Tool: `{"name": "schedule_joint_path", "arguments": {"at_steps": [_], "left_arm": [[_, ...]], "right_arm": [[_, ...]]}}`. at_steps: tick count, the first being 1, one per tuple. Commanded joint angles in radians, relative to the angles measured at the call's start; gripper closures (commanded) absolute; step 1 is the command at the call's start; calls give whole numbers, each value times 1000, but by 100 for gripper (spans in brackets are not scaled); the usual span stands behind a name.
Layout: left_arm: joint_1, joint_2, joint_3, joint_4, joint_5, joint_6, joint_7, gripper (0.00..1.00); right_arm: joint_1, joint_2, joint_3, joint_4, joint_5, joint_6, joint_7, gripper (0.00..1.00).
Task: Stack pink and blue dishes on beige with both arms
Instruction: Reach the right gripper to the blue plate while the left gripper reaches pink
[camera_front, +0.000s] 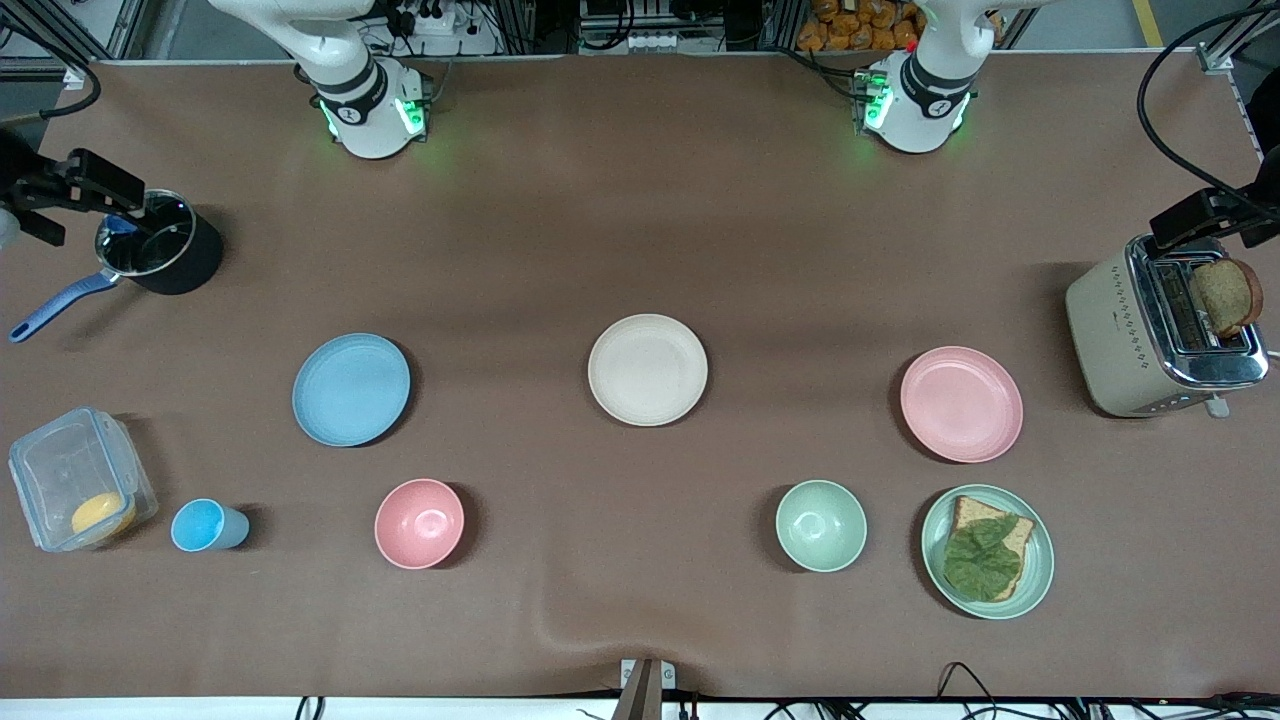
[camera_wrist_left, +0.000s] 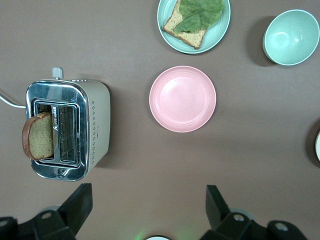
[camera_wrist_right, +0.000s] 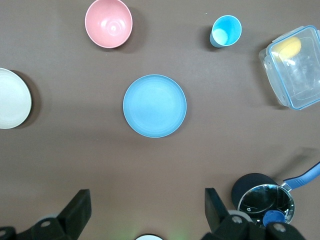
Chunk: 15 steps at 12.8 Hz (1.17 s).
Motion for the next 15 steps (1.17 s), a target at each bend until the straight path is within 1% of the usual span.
{"name": "schedule_joint_path", "arguments": {"at_steps": [1, 3, 4, 6, 7, 8, 10, 13, 15], "left_arm": [[3, -4, 4, 10, -19, -11, 0, 0], [2, 4, 5, 11, -3, -11, 5, 0], [2, 14, 1, 4, 26, -11, 7, 0], [5, 62, -1, -53, 44, -10, -12, 0], [11, 88, 4, -77, 43, 16, -28, 0], [44, 108, 1, -103, 44, 61, -39, 0], [55, 143, 2, -192, 43, 186, -45, 0], [111, 212, -1, -315, 31, 386, -52, 0], [115, 235, 1, -412, 29, 511, -53, 0]], "right_arm": [[-20, -22, 9, -24, 12, 12, -17, 0], [-18, -22, 9, -24, 12, 12, -17, 0], [-18, -22, 9, -24, 14, 12, -17, 0], [-18, -19, 7, -25, 12, 10, -17, 0], [-20, -18, 7, -35, 12, 10, -17, 0], [-21, -18, 7, -53, 12, 13, -17, 0], [-36, -15, 5, -88, 12, 16, -15, 0], [-53, 13, 5, -177, 11, 93, -15, 0], [-66, 57, 5, -241, 12, 163, -15, 0]]}}
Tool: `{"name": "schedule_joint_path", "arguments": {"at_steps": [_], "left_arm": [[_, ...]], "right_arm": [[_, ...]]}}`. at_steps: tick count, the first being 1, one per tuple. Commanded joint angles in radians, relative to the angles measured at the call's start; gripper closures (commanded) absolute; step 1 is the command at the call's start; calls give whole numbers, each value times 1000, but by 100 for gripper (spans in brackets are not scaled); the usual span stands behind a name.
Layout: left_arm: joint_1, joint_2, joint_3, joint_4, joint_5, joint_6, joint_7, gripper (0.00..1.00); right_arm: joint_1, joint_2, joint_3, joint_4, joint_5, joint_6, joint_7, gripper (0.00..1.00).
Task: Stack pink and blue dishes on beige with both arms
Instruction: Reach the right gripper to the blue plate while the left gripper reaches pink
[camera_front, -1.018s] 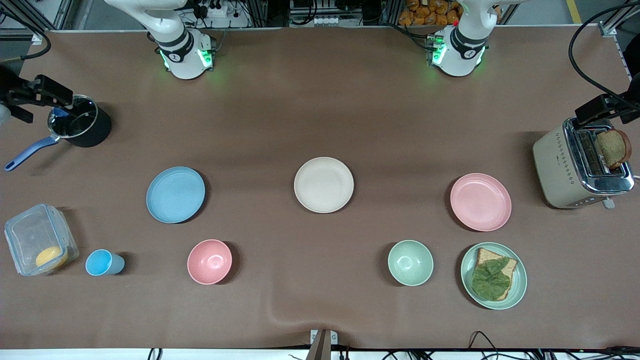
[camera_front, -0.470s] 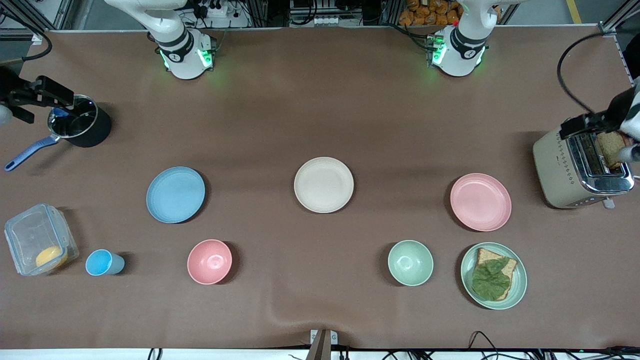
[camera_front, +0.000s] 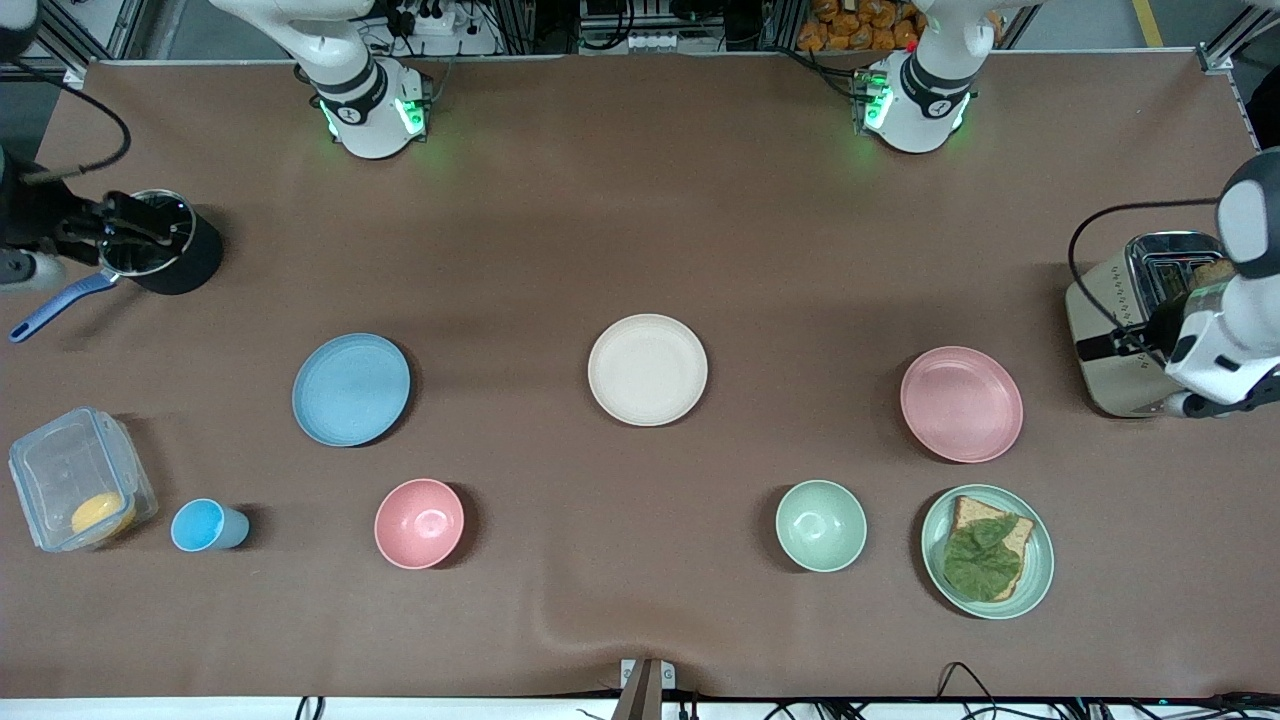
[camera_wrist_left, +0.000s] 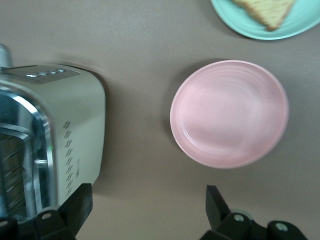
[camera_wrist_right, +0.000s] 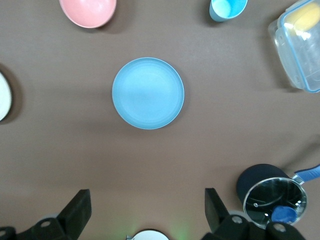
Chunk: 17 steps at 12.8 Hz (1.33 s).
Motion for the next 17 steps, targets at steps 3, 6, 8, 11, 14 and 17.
{"name": "schedule_joint_path", "arguments": {"at_steps": [3, 6, 8, 11, 14, 17], "left_arm": [[44, 51, -10, -190, 0, 278, -15, 0], [53, 106, -12, -189, -2, 301, -17, 0], [54, 143, -12, -189, -53, 324, -17, 0], [54, 188, -10, -188, -86, 349, -17, 0], [60, 221, -10, -179, -86, 369, -17, 7], [64, 221, -10, -179, -88, 369, -17, 24]], "right_arm": [[-34, 109, 10, -144, 12, 155, -15, 0], [-57, 202, 10, -191, 12, 269, -15, 0], [-65, 297, 10, -178, 12, 330, -15, 0], [-59, 370, 12, -180, 53, 381, -10, 0], [-66, 414, 12, -184, 83, 398, -15, 0], [-104, 460, 10, -198, 80, 470, -60, 0]]}}
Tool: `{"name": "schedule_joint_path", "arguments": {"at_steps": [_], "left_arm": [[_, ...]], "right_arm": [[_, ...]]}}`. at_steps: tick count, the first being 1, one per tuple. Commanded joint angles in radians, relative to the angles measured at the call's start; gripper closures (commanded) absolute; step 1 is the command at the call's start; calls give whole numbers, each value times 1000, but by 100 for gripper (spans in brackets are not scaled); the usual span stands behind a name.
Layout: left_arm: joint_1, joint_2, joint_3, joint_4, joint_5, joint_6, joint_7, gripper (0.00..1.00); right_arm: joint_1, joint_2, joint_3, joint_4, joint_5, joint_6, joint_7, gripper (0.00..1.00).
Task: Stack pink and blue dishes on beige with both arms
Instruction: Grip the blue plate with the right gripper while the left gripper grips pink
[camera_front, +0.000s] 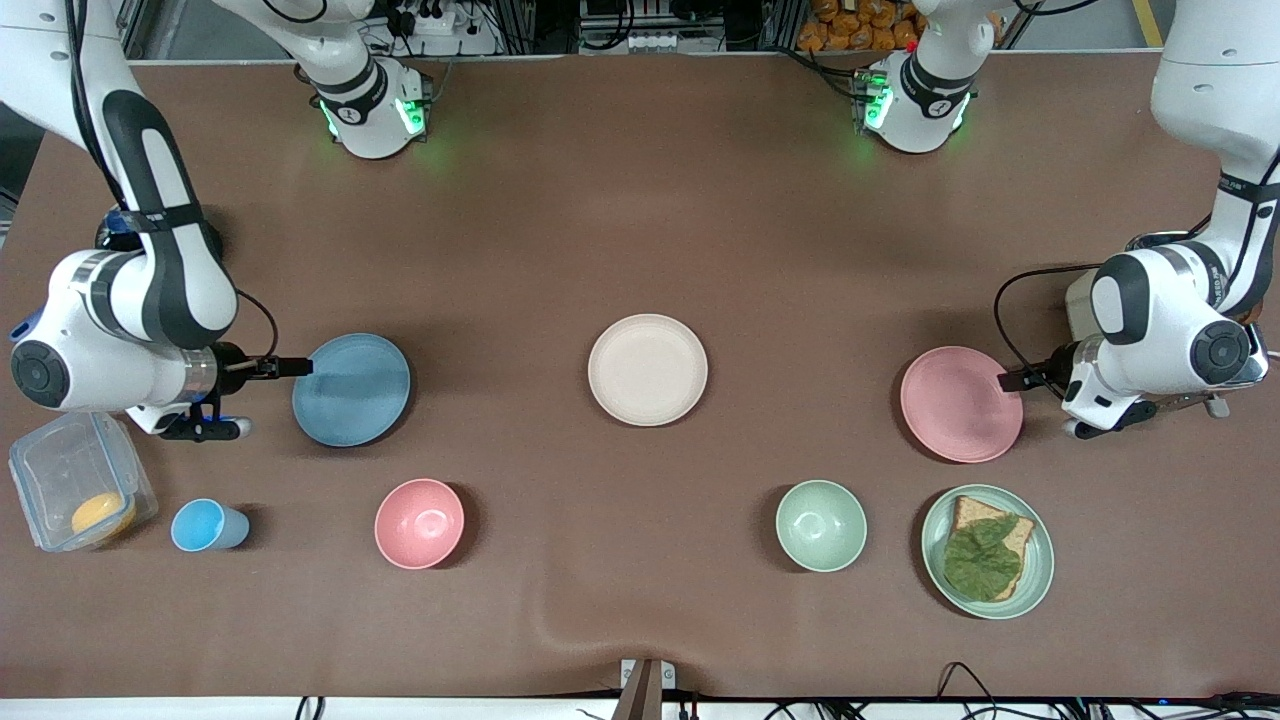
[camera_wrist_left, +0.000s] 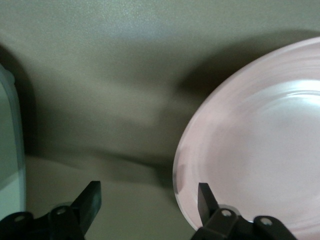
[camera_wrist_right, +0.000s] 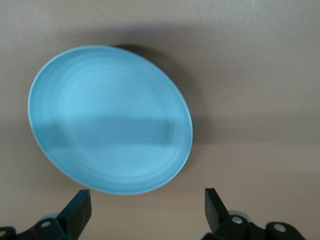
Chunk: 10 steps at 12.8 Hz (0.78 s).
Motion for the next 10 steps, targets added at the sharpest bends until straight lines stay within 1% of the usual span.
{"name": "schedule_joint_path", "arguments": {"at_steps": [1, 2, 3, 5, 6, 7, 9, 10], "left_arm": [[11, 3, -9, 10, -20, 5, -10, 34], [10, 5, -9, 10, -22, 4, -10, 39], [11, 9, -9, 11, -22, 5, -10, 39], [10, 11, -9, 11, -22, 11, -10, 40], [11, 11, -10, 11, -23, 11, -10, 41], [10, 11, -10, 11, -34, 11, -10, 43], [11, 19, -9, 11, -43, 11, -10, 51], [11, 20, -9, 11, -48, 11, -10, 55]], "right_arm": [[-74, 44, 11, -38, 15, 82, -66, 0], [-73, 35, 11, -90, 17, 139, -66, 0], [-71, 32, 13, -122, 17, 192, -63, 0], [-77, 51, 13, -150, 20, 286, -60, 0], [-74, 70, 14, -151, 23, 305, -52, 0], [-67, 79, 14, -148, 46, 308, -51, 0], [-67, 101, 14, -145, 92, 310, -52, 0], [-64, 105, 14, -145, 94, 310, -52, 34]]}}
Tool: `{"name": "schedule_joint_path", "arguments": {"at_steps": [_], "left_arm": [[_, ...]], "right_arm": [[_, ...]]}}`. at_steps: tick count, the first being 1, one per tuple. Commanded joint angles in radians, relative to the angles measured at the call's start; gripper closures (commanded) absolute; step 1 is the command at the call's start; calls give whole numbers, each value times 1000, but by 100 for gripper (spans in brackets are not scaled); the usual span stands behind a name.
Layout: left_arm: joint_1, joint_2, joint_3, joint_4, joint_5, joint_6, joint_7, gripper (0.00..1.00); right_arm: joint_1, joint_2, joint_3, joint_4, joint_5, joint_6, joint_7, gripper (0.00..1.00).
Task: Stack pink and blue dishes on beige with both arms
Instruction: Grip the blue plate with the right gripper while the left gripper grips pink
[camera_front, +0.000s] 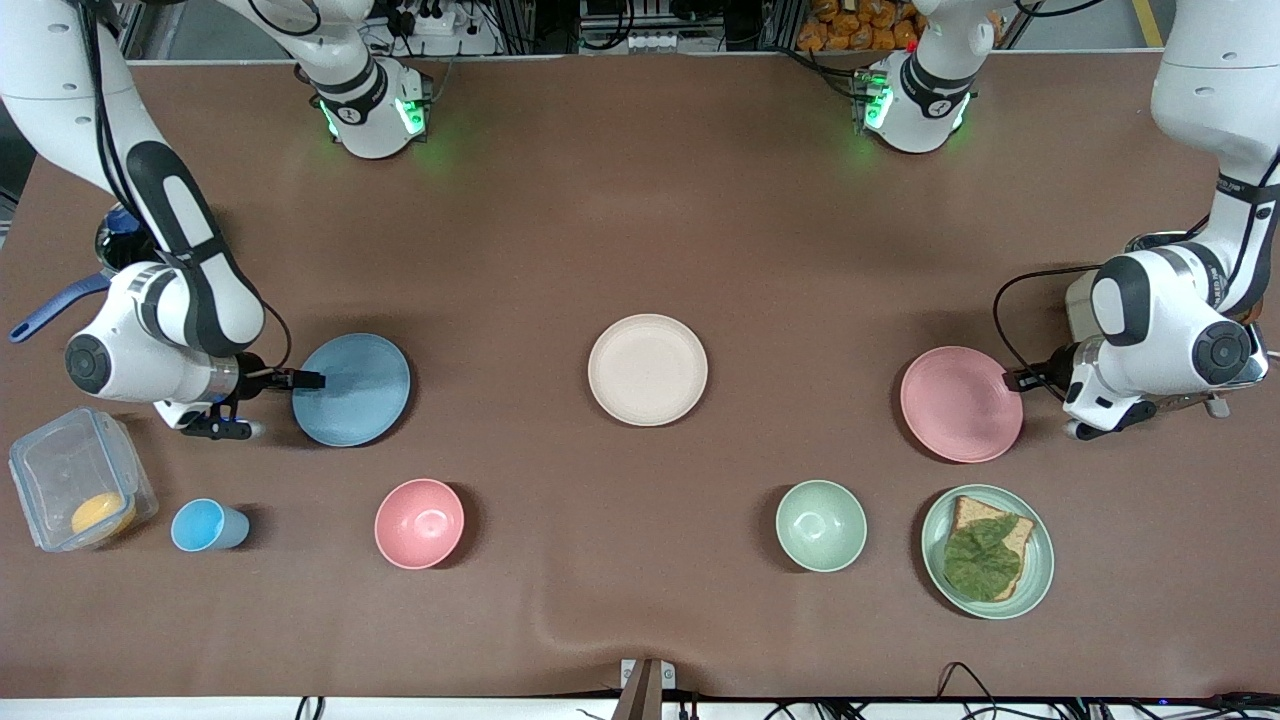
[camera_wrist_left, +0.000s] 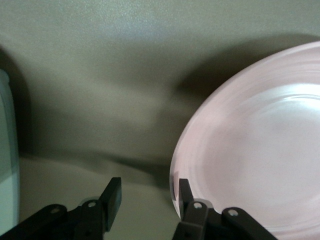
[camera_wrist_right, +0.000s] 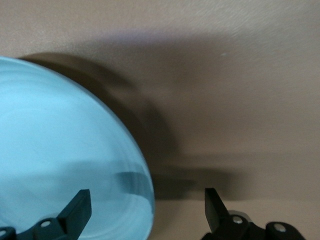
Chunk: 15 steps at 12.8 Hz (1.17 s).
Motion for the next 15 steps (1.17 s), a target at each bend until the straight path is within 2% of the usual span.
{"name": "schedule_joint_path", "arguments": {"at_steps": [1, 2, 4, 5, 8, 11, 13, 15], "left_arm": [[9, 15, -7, 10, -44, 6, -11, 57], [8, 15, -9, 10, -51, 6, -10, 58], [8, 15, -7, 10, -53, 6, -11, 63], [8, 15, -7, 10, -53, 6, -11, 69], [5, 15, -7, 10, -53, 6, -11, 100], [6, 10, -9, 10, -53, 5, -8, 100], [-1, -31, -15, 16, -54, -19, -4, 100], [6, -83, -64, 49, -56, -129, 2, 100]], "right_arm": [[4, 12, 7, 2, 29, 10, -3, 85], [17, 12, 7, 3, 26, 10, -8, 100], [20, 10, 7, 5, 20, 9, -19, 100], [23, 7, 7, 6, 18, 9, -19, 100], [30, -17, 8, 11, 17, -5, -49, 100], [35, -55, 10, 26, 17, -52, -78, 100], [44, -72, 10, 67, 17, -121, -80, 100], [52, -73, 11, 118, 17, -189, -78, 100]]}}
